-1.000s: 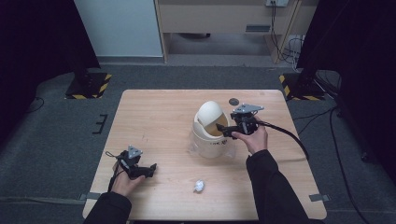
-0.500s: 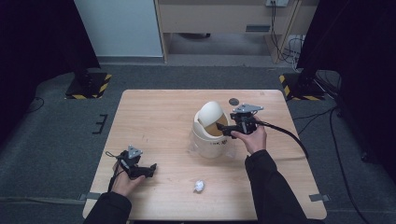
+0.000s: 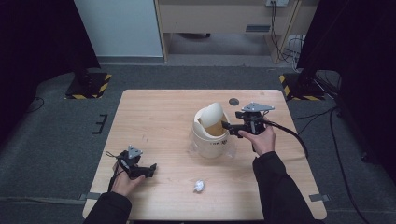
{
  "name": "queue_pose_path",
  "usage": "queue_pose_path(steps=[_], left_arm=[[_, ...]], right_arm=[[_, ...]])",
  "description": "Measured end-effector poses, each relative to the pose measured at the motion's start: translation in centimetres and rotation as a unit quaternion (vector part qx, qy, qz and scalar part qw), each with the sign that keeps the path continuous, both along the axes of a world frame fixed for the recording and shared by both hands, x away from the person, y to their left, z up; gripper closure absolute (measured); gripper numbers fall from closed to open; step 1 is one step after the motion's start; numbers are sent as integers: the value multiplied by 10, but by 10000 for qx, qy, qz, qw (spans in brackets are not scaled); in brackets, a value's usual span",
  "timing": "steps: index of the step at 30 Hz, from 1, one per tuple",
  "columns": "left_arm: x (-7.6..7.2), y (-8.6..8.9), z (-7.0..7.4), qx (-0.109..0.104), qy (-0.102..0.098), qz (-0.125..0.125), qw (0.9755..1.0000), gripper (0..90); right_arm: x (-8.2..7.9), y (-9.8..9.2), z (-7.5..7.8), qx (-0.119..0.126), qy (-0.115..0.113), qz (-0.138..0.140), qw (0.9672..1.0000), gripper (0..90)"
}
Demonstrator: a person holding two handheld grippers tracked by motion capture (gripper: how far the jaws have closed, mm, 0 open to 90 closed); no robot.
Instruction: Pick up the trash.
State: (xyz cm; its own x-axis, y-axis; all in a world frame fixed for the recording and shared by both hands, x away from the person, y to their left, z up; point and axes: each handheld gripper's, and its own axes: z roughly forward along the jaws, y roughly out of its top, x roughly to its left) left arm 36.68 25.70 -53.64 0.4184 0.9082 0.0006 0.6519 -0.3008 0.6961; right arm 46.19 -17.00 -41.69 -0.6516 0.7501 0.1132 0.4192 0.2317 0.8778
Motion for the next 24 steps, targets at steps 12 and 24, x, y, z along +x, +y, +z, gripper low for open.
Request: queue_pose_path(steps=[12, 24], left_arm=[[0, 0, 0, 1, 0, 0, 10000, 0], [0, 0, 0, 1, -2, -8, 10000, 0]], right_arm=[[-38, -24, 14, 230, -230, 218, 9992, 200], [-74, -21, 6, 83, -265, 531, 9982, 206]])
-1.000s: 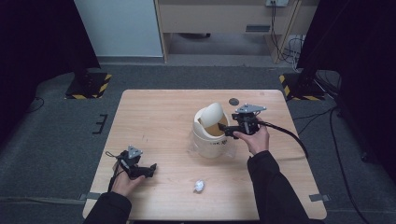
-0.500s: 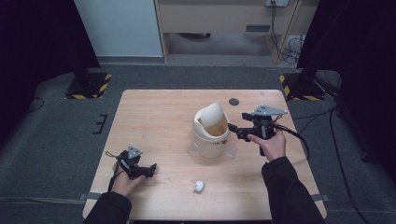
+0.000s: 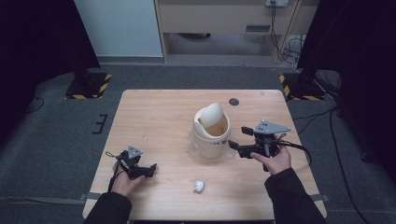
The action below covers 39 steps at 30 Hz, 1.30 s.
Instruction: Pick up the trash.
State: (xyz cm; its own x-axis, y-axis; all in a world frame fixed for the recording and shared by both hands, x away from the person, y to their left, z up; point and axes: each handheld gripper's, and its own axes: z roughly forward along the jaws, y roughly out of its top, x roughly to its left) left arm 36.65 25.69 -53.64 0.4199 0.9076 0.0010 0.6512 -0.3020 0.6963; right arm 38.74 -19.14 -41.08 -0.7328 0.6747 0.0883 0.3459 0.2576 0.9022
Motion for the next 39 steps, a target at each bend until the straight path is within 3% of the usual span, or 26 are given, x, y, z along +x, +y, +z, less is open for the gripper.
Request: queue_pose_path(steps=[9, 12, 15, 17, 19, 21, 23, 29, 39], left_arm=[[0, 0, 0, -1, 1, -1, 10000, 0], [0, 0, 0, -1, 0, -1, 10000, 0], [0, 0, 0, 0, 0, -2, 10000, 0], [0, 0, 0, -2, 1, -1, 10000, 0], [0, 0, 0, 0, 2, -2, 10000, 0], [0, 0, 0, -1, 2, -1, 10000, 0], [0, 0, 0, -2, 1, -1, 10000, 0], [0, 0, 0, -2, 1, -1, 10000, 0], [0, 0, 0, -2, 2, -1, 10000, 0]], right_arm=[[-13, -1, 0, -9, -17, 124, 9999, 225], [-13, 0, 4, -95, -99, 173, 9998, 231], [-16, 3, 10, -25, -139, 266, 9995, 238], [-17, 6, 14, -91, -195, 286, 9994, 241], [-19, 9, 18, -315, -267, 359, 9985, 257], [-22, 16, 19, -530, -291, 515, 9968, 267], [-23, 18, 19, -594, -239, 555, 9964, 266], [-27, 30, 11, -512, -104, 751, 9958, 270], [-33, 51, -13, -701, 18, 1017, 9923, 315]])
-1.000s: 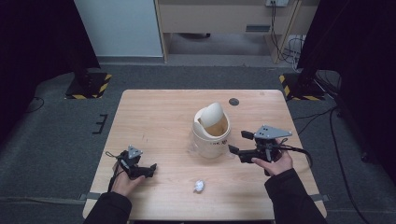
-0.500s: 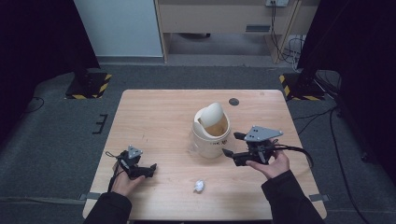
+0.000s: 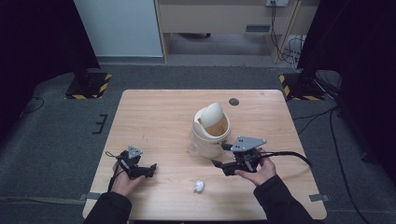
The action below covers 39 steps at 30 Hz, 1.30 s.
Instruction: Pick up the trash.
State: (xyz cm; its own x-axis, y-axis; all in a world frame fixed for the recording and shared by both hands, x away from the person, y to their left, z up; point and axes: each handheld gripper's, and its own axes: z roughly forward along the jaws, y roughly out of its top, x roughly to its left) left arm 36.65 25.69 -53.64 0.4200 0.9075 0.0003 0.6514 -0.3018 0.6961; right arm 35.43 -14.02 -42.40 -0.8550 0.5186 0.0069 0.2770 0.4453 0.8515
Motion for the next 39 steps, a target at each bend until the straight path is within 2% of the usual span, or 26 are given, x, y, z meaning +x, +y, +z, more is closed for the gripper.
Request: queue_pose_path(steps=[5, 9, 16, 26, 39], left_arm=[[0, 0, 0, 1, 0, -1, 10000, 0], [0, 0, 0, 1, -1, -1, 10000, 0], [0, 0, 0, 2, 0, 0, 10000, 0], [0, 0, 0, 0, 0, -1, 10000, 0], [0, 0, 0, 2, 0, -13, 10000, 0]], right_arm=[[-5, 11, -13, 84, 122, 135, 9998, 313], [-7, 21, -26, 21, 316, 277, 9991, 322], [-10, 33, -44, 7, 447, 381, 9983, 338], [-18, 46, -72, -292, 782, 692, 9941, 363], [-21, 54, -92, -639, 1043, 905, 9884, 352]])
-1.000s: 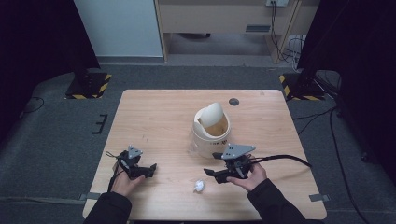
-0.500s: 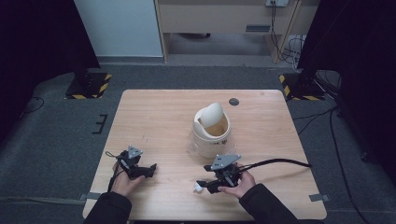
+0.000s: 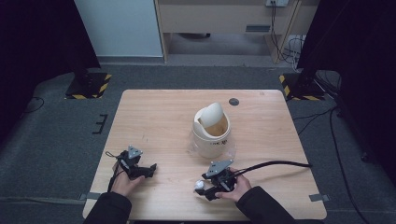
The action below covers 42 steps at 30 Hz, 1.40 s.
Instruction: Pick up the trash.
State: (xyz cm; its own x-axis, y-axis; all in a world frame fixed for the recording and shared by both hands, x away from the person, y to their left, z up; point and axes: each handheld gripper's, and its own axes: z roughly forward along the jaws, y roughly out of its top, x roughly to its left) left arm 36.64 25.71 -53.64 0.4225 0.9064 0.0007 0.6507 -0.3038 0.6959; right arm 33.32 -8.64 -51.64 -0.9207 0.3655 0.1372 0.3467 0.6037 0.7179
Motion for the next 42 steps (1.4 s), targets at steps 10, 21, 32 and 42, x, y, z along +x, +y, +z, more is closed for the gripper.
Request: queue_pose_path(steps=[10, 21, 32, 42], left_arm=[[0, 0, 0, -1, 0, 1, 10000, 0], [0, 0, 0, 1, 1, -2, 10000, 0], [0, 0, 0, -1, 0, 0, 10000, 0], [0, 0, 0, -3, 0, 2, 10000, 0]], right_arm=[[2, 4, -8, -85, 36, 58, 9999, 371], [5, 4, -9, -154, -7, 152, 9998, 537], [8, -1, 6, 51, -200, 47, 9998, 631], [13, -13, 36, 541, -362, -159, 9978, 629]])
